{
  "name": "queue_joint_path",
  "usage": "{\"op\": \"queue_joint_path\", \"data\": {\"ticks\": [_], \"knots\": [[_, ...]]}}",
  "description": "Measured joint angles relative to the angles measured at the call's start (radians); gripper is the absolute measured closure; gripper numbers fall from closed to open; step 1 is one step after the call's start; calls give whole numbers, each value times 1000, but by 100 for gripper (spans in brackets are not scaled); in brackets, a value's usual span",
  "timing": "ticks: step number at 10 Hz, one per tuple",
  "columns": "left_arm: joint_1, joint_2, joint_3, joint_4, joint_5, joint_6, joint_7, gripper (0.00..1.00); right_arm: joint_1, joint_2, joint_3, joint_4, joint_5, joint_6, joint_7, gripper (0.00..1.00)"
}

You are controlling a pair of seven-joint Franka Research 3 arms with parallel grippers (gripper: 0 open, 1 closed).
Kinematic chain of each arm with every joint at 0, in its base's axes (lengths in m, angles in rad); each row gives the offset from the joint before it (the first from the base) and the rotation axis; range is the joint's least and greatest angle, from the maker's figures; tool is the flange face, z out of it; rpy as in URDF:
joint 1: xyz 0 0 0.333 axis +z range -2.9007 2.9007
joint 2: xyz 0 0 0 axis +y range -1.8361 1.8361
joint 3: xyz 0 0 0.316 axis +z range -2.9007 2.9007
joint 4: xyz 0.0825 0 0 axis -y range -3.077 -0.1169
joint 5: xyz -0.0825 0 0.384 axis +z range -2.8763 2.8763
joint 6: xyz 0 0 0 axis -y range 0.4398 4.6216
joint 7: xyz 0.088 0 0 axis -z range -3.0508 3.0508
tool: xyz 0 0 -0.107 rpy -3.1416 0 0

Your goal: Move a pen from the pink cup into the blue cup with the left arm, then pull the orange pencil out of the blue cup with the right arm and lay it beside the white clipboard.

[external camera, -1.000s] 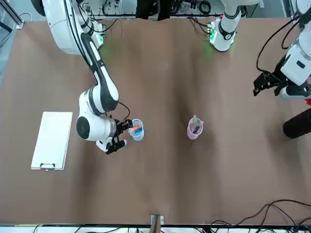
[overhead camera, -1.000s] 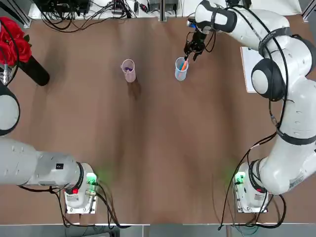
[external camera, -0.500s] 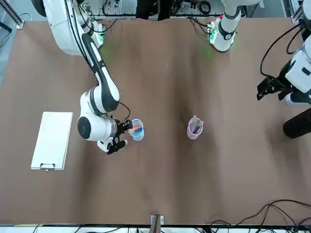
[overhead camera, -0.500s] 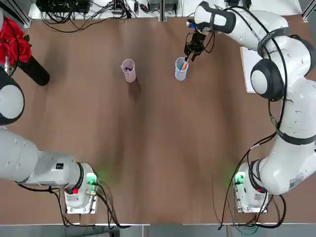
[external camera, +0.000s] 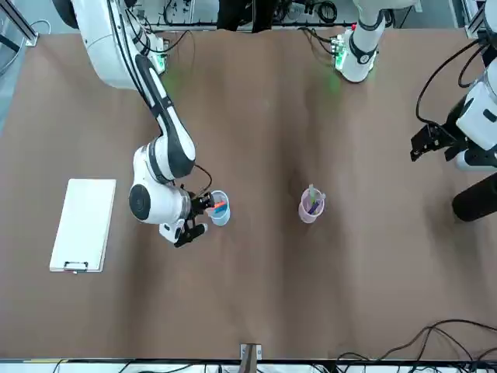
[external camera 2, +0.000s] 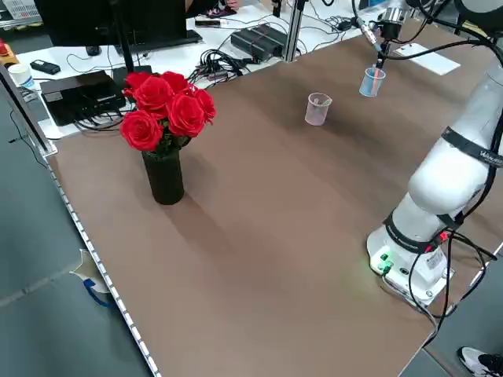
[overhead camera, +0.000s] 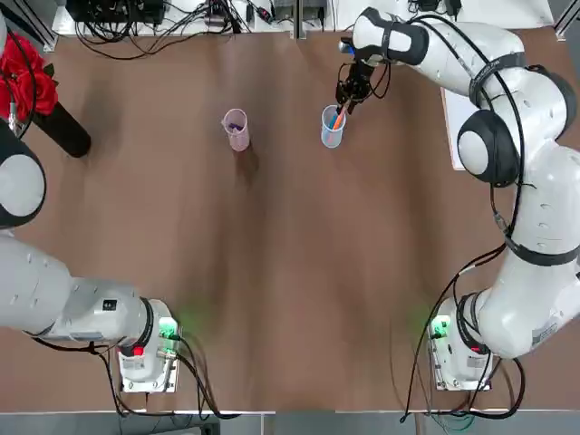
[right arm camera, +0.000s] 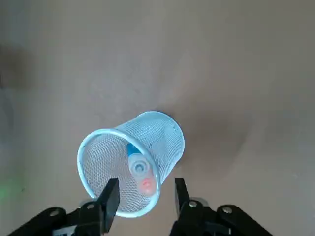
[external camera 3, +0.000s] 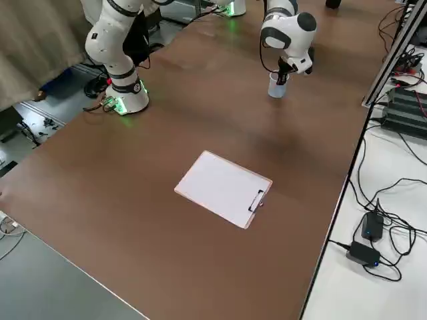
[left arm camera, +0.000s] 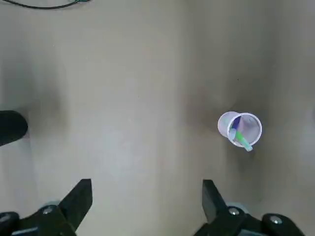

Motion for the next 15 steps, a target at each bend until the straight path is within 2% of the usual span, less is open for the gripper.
{"op": "queue_joint_path", "data": {"ticks": [4,12,15], "knots": [[0,3,0,0,0,-6,-3,1,0,0,-2,-2,0,0,-20,60],[0,4,0,0,0,-7,-3,1,-2,0,-8,-2,25,12,-50,61],[0,4,0,0,0,-7,-3,1,-2,0,-8,-2,26,18,-57,67]]}}
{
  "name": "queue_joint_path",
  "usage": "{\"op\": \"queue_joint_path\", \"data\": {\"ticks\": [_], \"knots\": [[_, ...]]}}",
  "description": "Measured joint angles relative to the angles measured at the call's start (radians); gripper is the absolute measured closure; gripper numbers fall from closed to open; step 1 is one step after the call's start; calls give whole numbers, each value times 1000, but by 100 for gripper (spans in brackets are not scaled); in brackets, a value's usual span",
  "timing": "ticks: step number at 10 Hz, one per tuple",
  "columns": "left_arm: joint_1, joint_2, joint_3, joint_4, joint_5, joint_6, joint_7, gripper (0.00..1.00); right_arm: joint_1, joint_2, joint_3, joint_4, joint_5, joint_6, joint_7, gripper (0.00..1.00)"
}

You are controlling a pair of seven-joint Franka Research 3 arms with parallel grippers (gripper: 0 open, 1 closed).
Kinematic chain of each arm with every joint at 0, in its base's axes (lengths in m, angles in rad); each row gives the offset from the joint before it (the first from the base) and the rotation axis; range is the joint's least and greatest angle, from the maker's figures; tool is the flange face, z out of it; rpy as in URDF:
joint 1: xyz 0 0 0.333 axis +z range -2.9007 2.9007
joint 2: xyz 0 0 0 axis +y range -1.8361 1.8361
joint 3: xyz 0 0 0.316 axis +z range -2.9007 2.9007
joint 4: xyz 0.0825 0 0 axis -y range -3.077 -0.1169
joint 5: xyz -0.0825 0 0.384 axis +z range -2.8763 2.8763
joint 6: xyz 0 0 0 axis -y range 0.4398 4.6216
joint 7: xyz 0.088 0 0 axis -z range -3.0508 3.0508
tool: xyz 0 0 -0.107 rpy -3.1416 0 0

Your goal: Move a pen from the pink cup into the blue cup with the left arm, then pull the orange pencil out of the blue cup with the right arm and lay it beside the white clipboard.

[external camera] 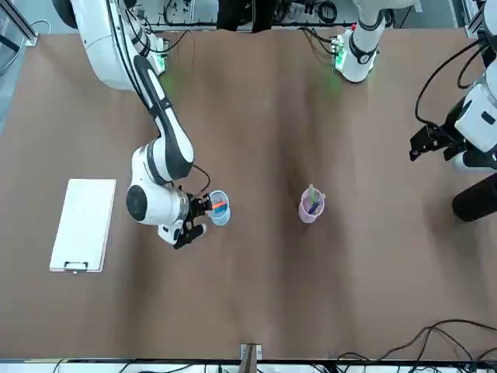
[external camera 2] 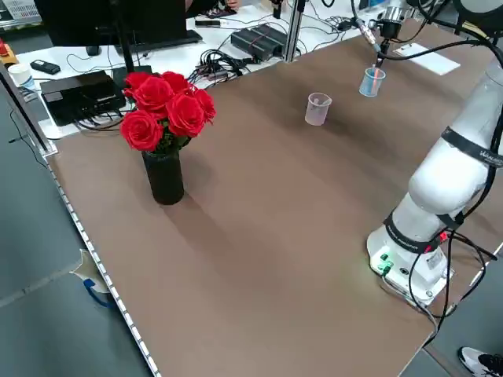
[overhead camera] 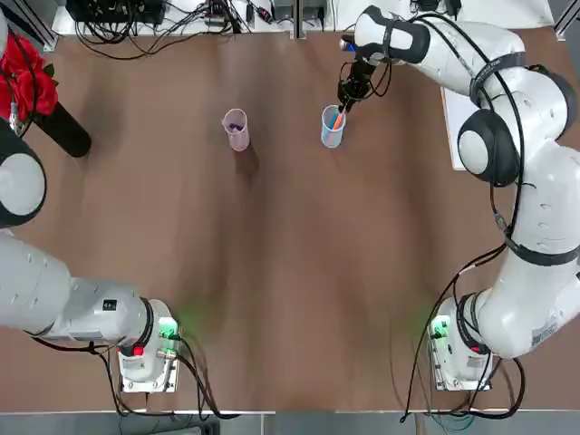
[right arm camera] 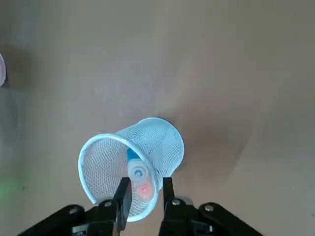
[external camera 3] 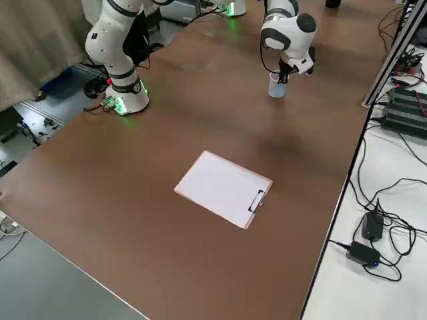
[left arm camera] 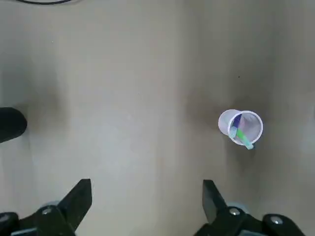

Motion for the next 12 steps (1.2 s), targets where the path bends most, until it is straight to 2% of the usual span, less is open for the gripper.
{"op": "queue_joint_path", "data": {"ticks": [6,12], "knots": [[0,0,0,0,0,0,0,1,0,0,0,0,2,2,-9,78],[0,0,-1,0,0,0,0,1,0,-2,0,4,7,-11,-10,82]]}}
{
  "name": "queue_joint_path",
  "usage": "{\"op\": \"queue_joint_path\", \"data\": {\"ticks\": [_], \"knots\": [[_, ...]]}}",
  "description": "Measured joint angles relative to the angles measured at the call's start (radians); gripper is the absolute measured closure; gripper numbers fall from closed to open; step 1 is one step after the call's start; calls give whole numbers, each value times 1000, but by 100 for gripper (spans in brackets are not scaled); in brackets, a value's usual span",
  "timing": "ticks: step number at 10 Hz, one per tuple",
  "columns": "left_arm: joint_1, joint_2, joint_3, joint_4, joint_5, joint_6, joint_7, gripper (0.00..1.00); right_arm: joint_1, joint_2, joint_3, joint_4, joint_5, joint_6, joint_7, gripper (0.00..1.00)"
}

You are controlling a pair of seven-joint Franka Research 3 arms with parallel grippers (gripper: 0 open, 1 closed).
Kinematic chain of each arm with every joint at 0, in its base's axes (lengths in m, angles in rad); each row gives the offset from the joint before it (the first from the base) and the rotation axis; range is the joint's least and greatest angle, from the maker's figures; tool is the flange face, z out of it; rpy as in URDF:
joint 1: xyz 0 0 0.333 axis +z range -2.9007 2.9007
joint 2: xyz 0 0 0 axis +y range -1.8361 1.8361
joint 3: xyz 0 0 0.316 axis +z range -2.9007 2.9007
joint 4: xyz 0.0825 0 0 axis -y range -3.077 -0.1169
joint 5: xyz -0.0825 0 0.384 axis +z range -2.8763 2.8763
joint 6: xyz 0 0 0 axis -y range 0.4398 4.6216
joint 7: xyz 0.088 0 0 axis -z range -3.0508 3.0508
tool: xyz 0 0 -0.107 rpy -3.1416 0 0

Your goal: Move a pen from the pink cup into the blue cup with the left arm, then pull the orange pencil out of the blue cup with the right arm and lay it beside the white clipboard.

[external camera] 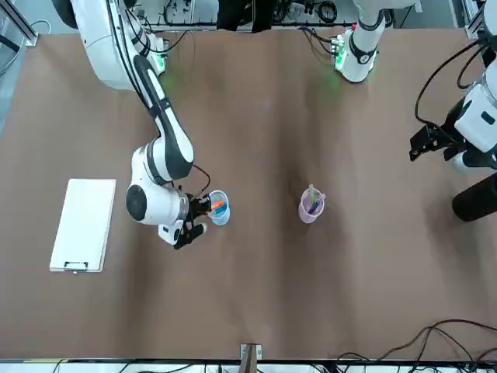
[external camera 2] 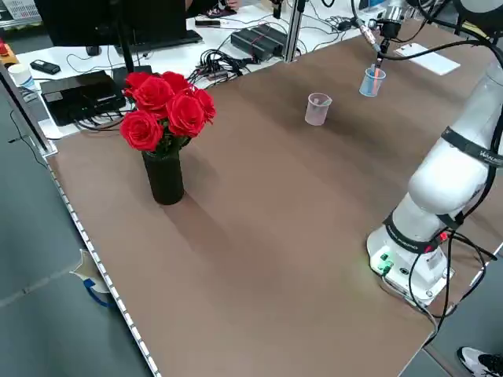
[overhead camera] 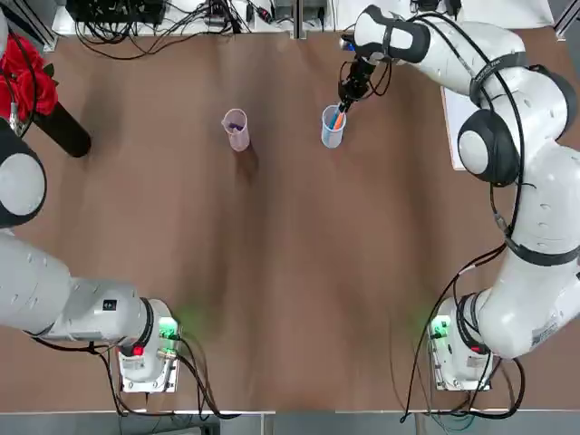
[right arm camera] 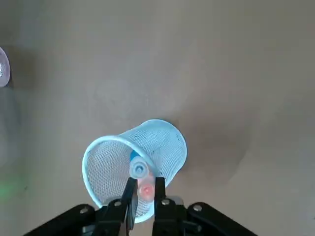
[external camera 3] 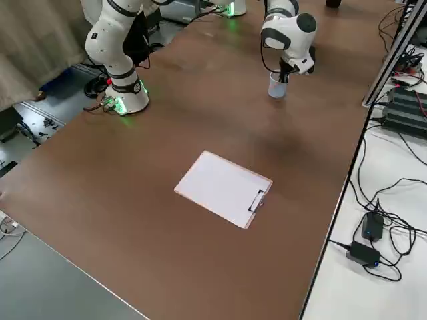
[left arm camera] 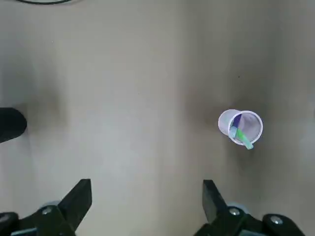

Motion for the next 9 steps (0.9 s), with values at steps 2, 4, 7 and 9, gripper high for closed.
{"op": "queue_joint_path", "data": {"ticks": [2,4,7,9], "knots": [[0,0,-1,0,0,0,0,1,0,-6,-2,7,0,-49,0,83],[-1,0,-2,0,0,0,0,1,-5,-28,-11,13,0,-102,-1,83],[-1,0,-2,0,0,0,0,1,-19,-74,-18,40,0,-160,-1,83],[-1,0,-2,0,0,0,0,1,-33,-90,-23,83,0,-160,-1,83]]}}
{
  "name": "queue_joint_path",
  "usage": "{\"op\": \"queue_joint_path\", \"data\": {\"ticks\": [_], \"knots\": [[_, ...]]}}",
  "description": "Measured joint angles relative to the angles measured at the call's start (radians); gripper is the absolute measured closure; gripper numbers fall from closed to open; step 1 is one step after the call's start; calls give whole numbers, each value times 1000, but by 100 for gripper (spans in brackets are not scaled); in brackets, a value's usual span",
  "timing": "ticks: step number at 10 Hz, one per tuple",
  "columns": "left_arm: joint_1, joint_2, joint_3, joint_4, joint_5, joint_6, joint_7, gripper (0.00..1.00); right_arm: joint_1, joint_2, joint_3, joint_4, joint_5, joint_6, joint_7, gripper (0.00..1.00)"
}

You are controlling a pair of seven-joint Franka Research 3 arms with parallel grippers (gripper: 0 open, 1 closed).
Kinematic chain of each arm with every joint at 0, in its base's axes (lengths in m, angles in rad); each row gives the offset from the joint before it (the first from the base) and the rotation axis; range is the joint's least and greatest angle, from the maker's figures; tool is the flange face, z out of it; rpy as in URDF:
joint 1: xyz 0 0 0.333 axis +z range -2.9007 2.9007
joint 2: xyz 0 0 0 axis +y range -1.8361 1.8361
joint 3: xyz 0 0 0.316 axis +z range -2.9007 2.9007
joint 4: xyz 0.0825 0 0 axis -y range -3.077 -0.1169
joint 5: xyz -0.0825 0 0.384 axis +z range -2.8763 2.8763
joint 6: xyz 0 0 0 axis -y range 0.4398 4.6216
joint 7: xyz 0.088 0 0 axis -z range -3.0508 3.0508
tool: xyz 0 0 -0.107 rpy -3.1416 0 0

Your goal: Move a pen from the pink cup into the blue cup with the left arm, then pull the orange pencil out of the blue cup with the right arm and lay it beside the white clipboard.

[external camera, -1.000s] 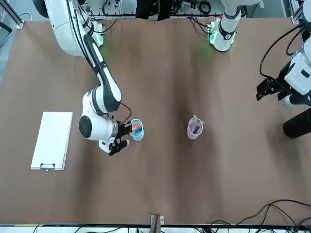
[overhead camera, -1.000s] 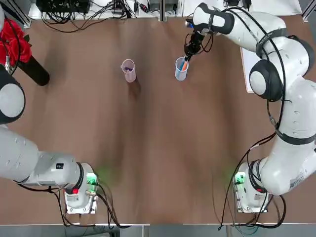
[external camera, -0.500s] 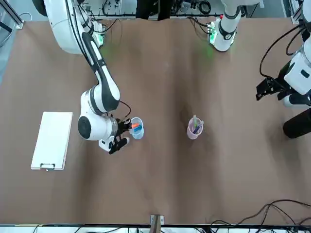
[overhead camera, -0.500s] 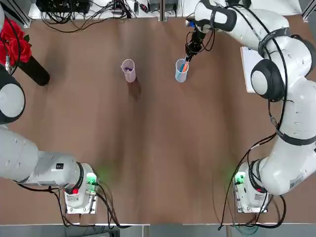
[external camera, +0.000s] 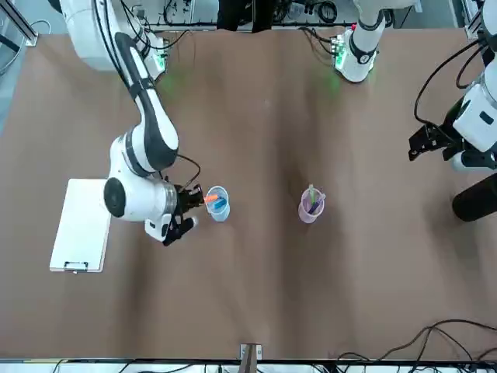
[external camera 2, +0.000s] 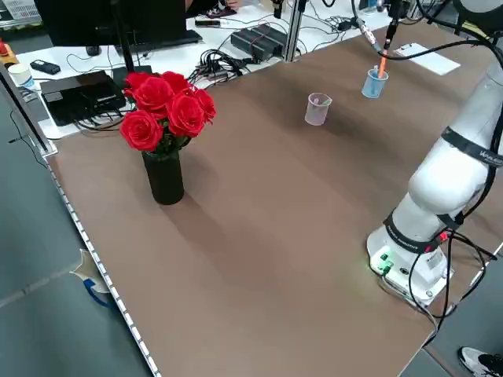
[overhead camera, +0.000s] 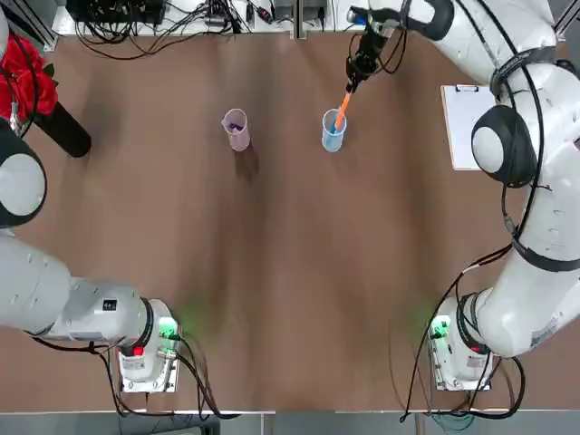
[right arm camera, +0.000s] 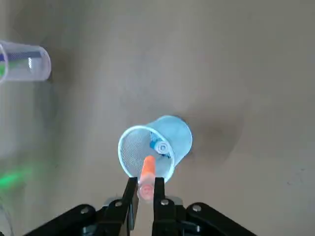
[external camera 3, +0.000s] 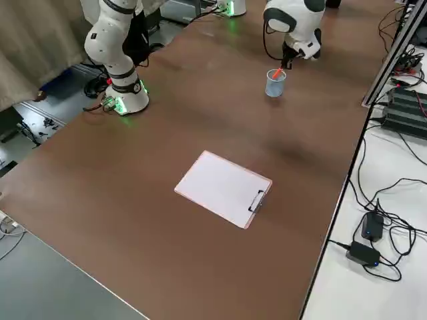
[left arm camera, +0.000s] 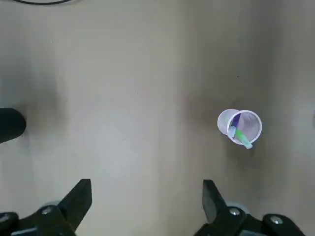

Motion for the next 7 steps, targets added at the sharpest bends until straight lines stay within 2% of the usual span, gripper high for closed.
{"op": "queue_joint_path", "data": {"ticks": [2,4,5,7], "knots": [[0,0,0,0,0,0,0,1,-25,-44,-33,63,0,-21,0,83],[-1,0,-1,0,0,0,0,1,-65,-108,-57,90,0,-106,0,83],[-1,0,-1,0,0,0,0,1,-79,-136,-92,96,0,-205,0,83],[-1,0,-2,0,0,0,0,1,-88,-161,-217,130,-12,-434,-8,83]]}}
